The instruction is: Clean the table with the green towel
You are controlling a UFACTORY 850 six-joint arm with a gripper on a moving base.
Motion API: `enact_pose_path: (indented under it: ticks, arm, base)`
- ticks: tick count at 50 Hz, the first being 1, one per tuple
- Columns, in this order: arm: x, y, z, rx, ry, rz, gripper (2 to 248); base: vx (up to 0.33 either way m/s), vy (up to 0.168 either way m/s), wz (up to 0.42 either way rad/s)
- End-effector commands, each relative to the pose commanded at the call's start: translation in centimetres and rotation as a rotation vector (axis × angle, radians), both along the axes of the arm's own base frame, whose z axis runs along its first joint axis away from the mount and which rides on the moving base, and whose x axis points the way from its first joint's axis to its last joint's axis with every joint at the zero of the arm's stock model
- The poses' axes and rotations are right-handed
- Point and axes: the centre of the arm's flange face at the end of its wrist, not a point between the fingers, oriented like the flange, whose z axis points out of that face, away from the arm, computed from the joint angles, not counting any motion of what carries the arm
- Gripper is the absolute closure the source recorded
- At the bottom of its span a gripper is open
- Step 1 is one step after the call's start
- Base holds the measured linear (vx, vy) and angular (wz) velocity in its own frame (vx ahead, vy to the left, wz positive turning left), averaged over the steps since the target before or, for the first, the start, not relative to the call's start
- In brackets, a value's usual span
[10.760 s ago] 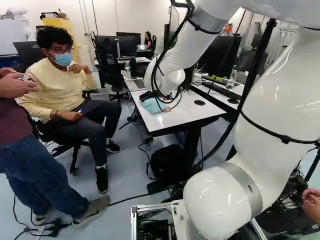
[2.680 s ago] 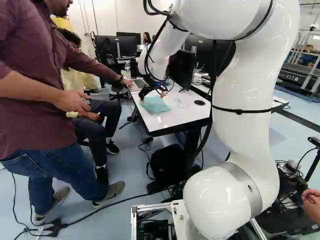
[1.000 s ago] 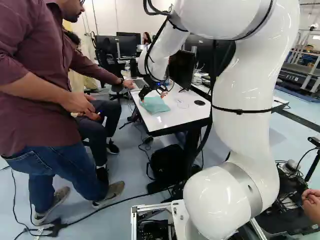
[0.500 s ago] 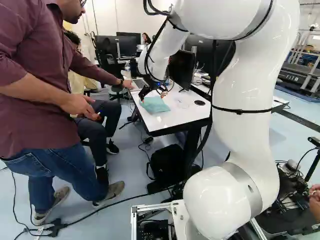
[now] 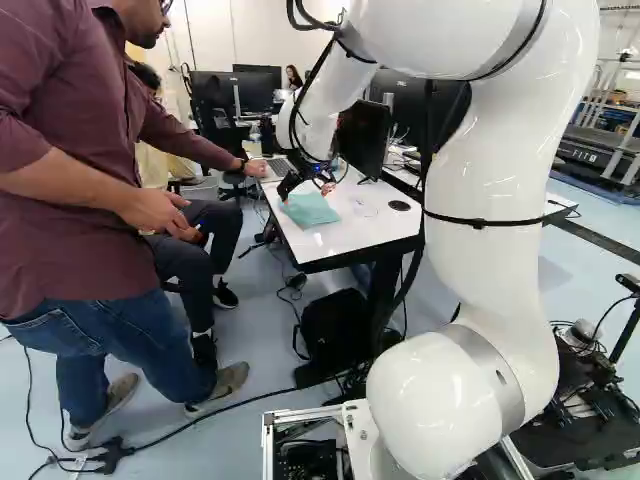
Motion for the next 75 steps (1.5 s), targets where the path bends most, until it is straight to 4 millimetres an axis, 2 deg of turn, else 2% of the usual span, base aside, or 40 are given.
enact_pose_path:
  ticks: [75]
  arm:
    - [0.0, 0.0, 0.0, 0.0, 0.0, 0.0, 3]
  base:
    - [0.0, 0.0, 0.0]
